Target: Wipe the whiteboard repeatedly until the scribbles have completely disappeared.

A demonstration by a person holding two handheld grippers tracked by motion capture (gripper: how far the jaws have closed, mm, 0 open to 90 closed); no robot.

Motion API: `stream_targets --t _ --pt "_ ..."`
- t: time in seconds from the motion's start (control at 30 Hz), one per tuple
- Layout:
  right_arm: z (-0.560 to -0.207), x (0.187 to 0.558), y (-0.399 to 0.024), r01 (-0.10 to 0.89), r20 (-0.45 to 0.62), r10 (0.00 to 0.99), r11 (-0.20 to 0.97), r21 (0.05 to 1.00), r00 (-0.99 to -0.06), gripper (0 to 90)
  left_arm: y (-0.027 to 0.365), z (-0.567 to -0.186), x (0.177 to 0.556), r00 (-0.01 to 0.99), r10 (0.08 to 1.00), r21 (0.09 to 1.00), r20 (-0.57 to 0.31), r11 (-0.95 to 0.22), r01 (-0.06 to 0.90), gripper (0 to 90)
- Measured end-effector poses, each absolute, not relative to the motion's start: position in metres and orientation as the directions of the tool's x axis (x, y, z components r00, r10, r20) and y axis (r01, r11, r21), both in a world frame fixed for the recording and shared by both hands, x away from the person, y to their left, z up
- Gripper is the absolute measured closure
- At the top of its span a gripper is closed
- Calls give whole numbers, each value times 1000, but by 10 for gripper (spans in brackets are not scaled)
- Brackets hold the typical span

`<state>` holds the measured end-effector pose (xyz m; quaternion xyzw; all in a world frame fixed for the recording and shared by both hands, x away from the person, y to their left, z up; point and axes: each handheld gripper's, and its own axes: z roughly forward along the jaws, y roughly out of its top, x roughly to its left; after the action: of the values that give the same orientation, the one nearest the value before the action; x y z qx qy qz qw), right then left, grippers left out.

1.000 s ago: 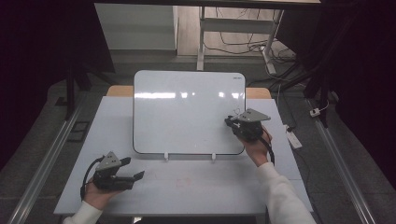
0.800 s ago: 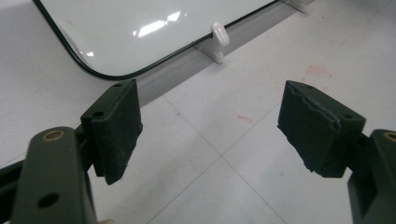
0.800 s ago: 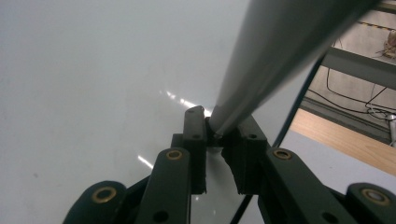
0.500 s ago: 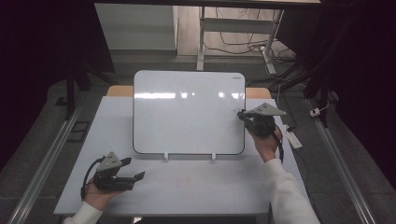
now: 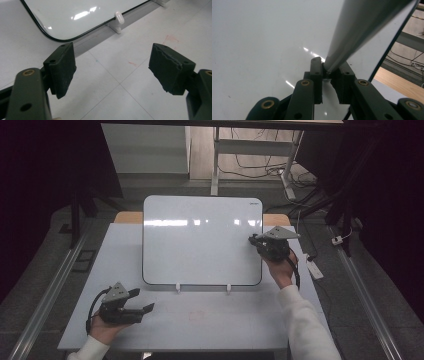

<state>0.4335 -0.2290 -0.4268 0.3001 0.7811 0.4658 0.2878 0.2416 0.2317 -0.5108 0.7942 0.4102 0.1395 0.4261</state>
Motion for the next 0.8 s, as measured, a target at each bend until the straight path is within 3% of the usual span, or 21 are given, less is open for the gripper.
stream_targets --t 0.17,0.37,0.5,0.7,0.8 --pt "-416 446 -241 224 -127 798 312 923 -588 773 230 -510 241 628 768 794 -124 -303 528 220" --pt "-426 432 -222 183 -219 708 445 876 -671 773 231 -511 242 626 769 791 -128 -302 532 220" --pt "-417 444 -232 214 -149 781 340 916 -606 773 229 -510 241 628 768 792 -124 -305 529 220" --pt "-423 436 -213 182 -202 718 419 889 -666 773 231 -511 243 623 771 790 -132 -297 536 220" --pt "-420 440 -219 194 -177 753 377 906 -634 773 231 -511 242 627 768 792 -129 -301 531 220"
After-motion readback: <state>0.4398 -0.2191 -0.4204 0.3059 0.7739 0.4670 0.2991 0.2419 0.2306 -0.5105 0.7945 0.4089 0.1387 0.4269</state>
